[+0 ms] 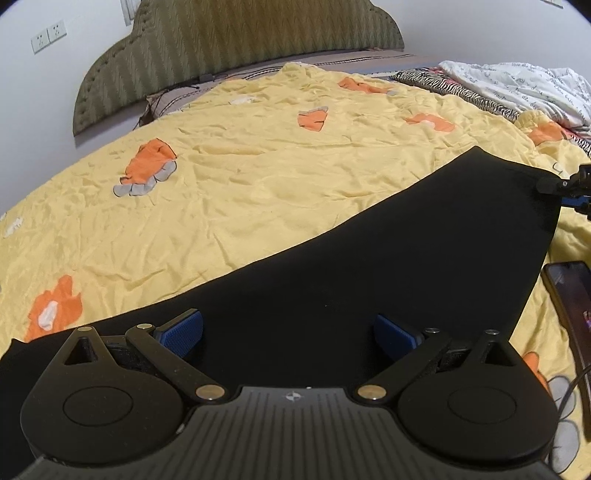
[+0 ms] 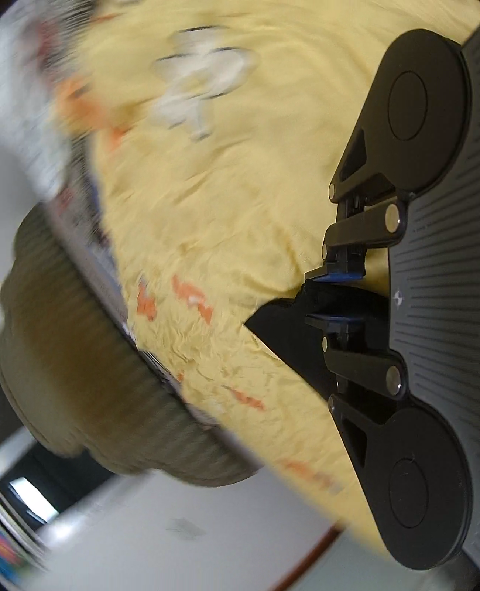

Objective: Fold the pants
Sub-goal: 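Grasp the trouser leg end with the right gripper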

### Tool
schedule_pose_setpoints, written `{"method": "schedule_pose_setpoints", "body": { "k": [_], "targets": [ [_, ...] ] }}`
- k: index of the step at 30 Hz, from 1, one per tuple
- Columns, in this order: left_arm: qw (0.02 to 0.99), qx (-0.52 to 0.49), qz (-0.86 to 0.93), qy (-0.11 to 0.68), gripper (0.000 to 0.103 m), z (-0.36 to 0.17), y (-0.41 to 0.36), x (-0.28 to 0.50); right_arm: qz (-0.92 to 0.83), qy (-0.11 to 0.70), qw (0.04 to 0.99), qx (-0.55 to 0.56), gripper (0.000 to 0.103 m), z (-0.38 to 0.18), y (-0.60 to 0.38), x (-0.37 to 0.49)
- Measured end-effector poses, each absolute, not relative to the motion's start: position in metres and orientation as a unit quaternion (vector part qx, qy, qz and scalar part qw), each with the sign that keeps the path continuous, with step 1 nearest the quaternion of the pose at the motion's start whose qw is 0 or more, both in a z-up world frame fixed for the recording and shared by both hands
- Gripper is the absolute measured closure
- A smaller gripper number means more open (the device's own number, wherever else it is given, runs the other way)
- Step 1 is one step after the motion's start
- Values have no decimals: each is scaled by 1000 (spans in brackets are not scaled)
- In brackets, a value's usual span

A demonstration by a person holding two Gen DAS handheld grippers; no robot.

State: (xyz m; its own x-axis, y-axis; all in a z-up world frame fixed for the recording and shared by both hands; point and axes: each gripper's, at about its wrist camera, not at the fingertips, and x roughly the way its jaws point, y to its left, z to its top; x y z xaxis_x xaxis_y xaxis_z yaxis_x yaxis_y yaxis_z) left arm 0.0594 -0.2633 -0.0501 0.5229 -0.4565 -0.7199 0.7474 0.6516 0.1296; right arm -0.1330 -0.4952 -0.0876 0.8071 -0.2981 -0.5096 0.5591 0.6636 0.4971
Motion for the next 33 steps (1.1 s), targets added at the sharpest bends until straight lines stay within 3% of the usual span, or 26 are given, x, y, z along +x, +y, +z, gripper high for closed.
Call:
{"method": "schedule_pose_setpoints", "body": {
  "k": [9,14,17,19,21,24,27,28,33],
  "targets": [
    [847,218,-349,337,2,-52,-263,60,-139,303,941,-58,87,-72,-382,-86],
    [848,223,-348,331,2,-51,-262,59,-166,340,914,-146,86,-91,-366,-74],
    [848,219,-348,333,2,-51,-261,61,-187,333,914,-138,75,-89,-371,-79],
    [848,216,-349,336,2,-51,-260,61,-201,332,911,-139,49,-89,-375,-83],
    [847,214,-350,339,2,-51,-260,62,-196,328,913,-144,48,-88,-376,-86],
    [843,209,-354,348,2,-52,-261,63,-167,331,921,-123,50,-87,-381,-86],
    [833,180,-371,369,2,-48,-264,67,-158,338,922,-106,83,-88,-385,-82],
    [826,165,-380,382,2,-46,-266,69,-163,334,922,-110,90,-88,-385,-82],
    [751,25,-441,492,2,-44,-286,92,-176,301,931,-110,93,-80,-375,-89]
  ]
}}
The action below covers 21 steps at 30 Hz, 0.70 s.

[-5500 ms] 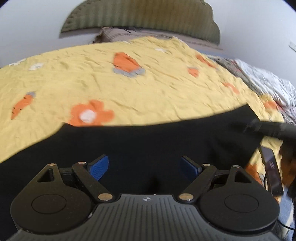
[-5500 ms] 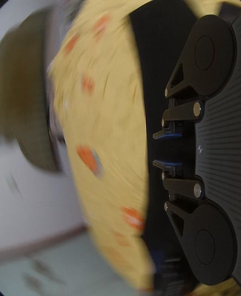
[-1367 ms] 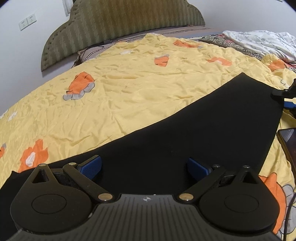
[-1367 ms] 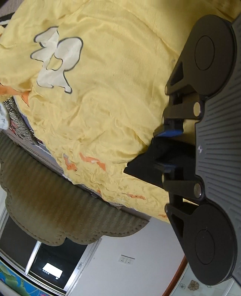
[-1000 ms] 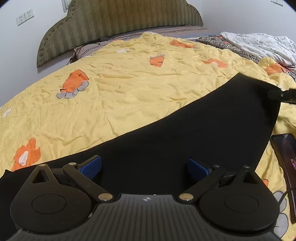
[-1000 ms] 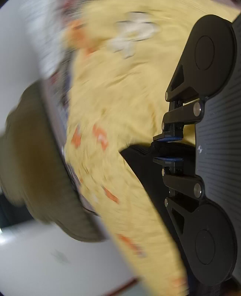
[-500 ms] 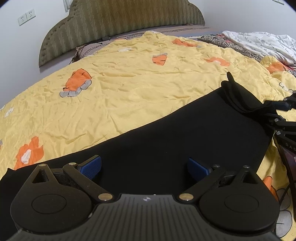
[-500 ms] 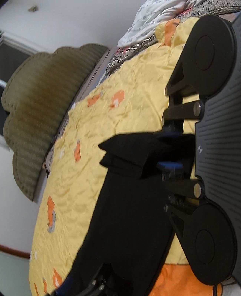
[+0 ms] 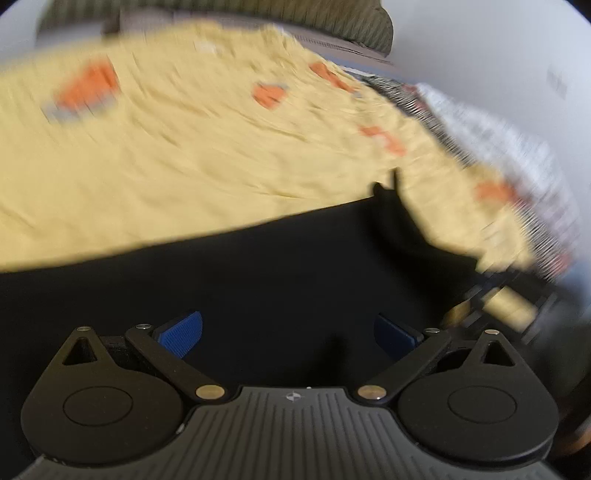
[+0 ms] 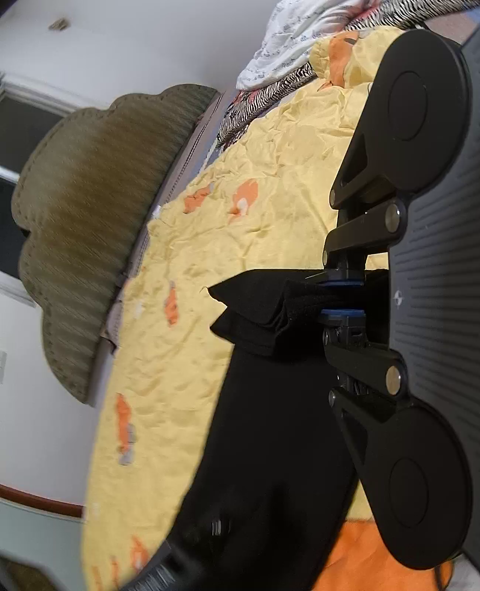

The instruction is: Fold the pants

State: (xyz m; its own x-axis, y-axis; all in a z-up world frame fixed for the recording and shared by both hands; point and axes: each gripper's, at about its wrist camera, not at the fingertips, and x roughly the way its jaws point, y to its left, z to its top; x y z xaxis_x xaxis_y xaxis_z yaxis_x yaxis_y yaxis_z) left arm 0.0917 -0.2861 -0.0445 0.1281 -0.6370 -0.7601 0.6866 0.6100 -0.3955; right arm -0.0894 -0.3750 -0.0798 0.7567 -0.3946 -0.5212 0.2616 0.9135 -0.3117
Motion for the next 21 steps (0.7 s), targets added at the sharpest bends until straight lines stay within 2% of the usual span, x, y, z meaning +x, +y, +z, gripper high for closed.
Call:
{"method": "schedule_pose_setpoints", "body": {
  "k": [4,12,15,18,20,21],
  "targets": [
    [689,-77,-470,546,2,-45,-311,105,-170,291,935,-109,93,-74,-365,-94],
    [641,-168,-445,602,1,-61,-354,125,-142,279,942,-118,93,-64,-344,-98],
    [614,-225,-434,619,5,-76,-356,135,-135,274,946,-111,93,-58,-339,-100],
    [586,-261,-437,631,30,-84,-357,142,-131,272,947,-111,93,-55,-334,-101],
    [586,-265,-435,630,60,-86,-356,143,-127,275,946,-113,93,-54,-332,-100],
    [592,-262,-434,626,66,-85,-354,142,-128,276,945,-117,93,-54,-330,-100]
  ]
}}
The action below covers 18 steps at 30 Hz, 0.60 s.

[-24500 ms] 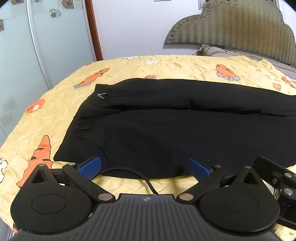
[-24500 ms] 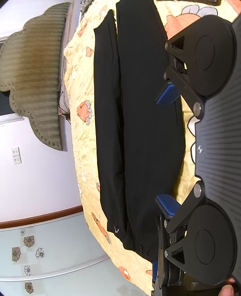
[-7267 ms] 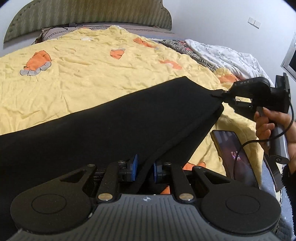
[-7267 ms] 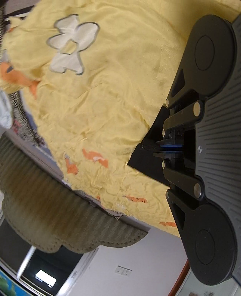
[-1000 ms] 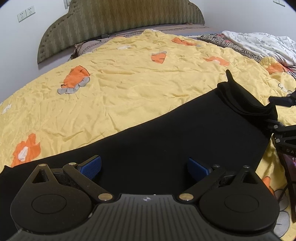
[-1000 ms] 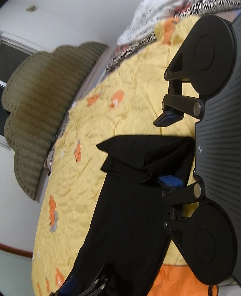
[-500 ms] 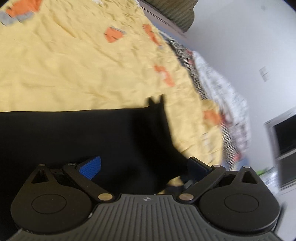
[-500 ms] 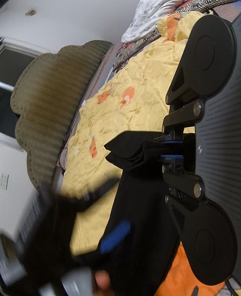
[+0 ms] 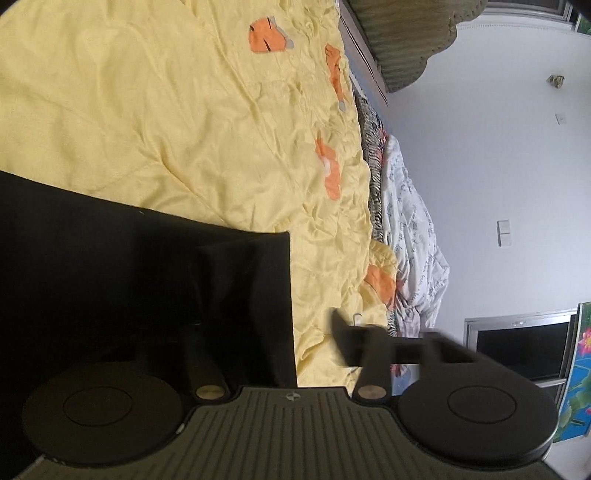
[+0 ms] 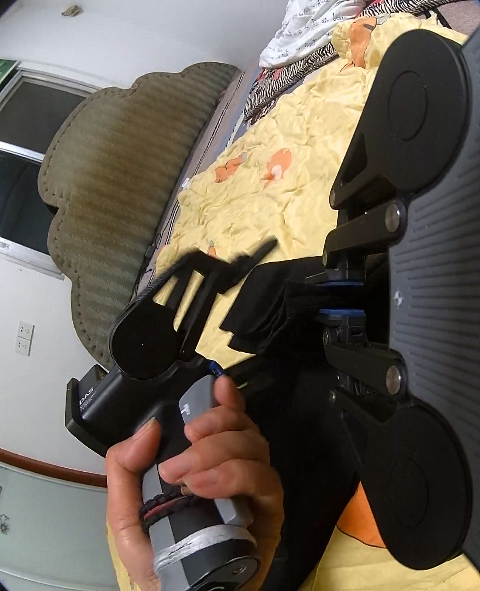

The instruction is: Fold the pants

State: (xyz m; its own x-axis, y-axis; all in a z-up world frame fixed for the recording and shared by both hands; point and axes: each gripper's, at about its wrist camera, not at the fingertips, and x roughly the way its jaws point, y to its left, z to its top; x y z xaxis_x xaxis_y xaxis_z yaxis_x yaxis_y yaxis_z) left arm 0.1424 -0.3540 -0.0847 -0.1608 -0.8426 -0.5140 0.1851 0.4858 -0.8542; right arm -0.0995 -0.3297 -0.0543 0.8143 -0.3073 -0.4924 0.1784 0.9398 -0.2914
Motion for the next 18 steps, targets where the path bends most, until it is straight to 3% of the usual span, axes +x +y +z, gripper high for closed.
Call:
{"method": "schedule_pose_setpoints", "body": {
  "k": [2,3,14,18],
  "targets": [
    [612,-248,-438,610,90,-78,-350,141,-135,279,943,-122,93,-55,-327,-98],
    [621,-237,-441,603,92,-74,-349,139,-136,283,941,-125,93,-56,-326,-96],
    [690,-139,-466,536,92,-48,-340,122,-133,283,939,-140,92,-63,-311,-90],
    [694,-128,-467,532,92,-48,-341,121,-143,307,928,-158,85,-68,-309,-81]
  ]
}}
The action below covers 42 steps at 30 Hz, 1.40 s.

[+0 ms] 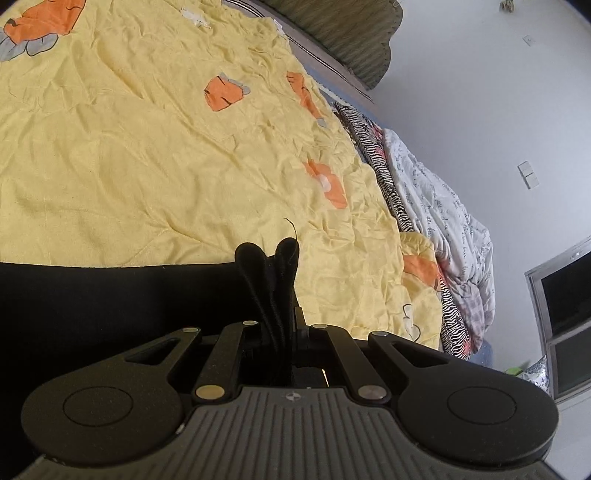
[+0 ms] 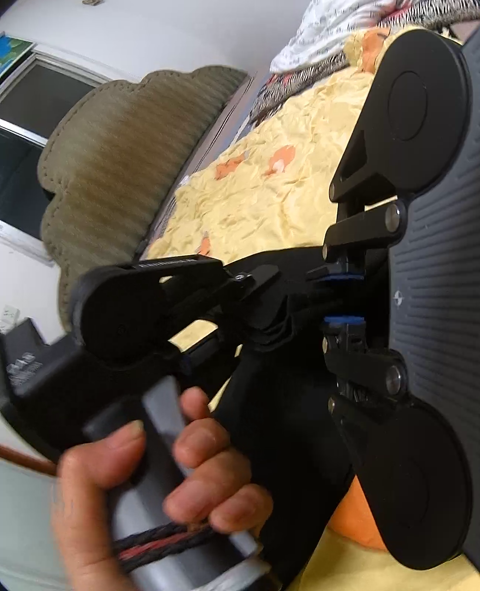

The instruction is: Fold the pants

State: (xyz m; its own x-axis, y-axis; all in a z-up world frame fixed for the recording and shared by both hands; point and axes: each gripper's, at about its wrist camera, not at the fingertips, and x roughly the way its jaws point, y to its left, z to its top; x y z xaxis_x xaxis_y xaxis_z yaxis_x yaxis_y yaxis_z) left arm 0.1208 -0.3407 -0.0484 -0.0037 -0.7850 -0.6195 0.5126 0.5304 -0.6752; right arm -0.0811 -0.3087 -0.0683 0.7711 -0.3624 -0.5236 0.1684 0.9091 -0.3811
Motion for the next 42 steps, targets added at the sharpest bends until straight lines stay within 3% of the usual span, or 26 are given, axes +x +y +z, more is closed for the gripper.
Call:
{"method": "schedule_pose_setpoints", "body": {
  "k": [8,10,12,14,26,33,42],
  "targets": [
    [707,-100,-465,524,92,-52,-349,118,-150,305,930,-138,85,-72,-317,-73],
    [713,-94,-465,517,92,-51,-347,118,-142,300,934,-129,92,-68,-314,-77],
    [722,-76,-466,505,99,-46,-345,115,-144,298,934,-138,93,-66,-309,-78],
    [728,-57,-469,497,99,-39,-339,111,-141,299,934,-137,93,-62,-304,-81],
    [802,49,-404,438,98,-7,-231,116,-9,275,959,-68,93,-45,-228,-74],
    [819,56,-340,459,98,-22,-163,134,64,293,951,-76,93,-54,-182,-50],
    [821,66,-321,467,92,-34,-145,143,84,315,940,-105,93,-66,-151,-27]
  ]
}}
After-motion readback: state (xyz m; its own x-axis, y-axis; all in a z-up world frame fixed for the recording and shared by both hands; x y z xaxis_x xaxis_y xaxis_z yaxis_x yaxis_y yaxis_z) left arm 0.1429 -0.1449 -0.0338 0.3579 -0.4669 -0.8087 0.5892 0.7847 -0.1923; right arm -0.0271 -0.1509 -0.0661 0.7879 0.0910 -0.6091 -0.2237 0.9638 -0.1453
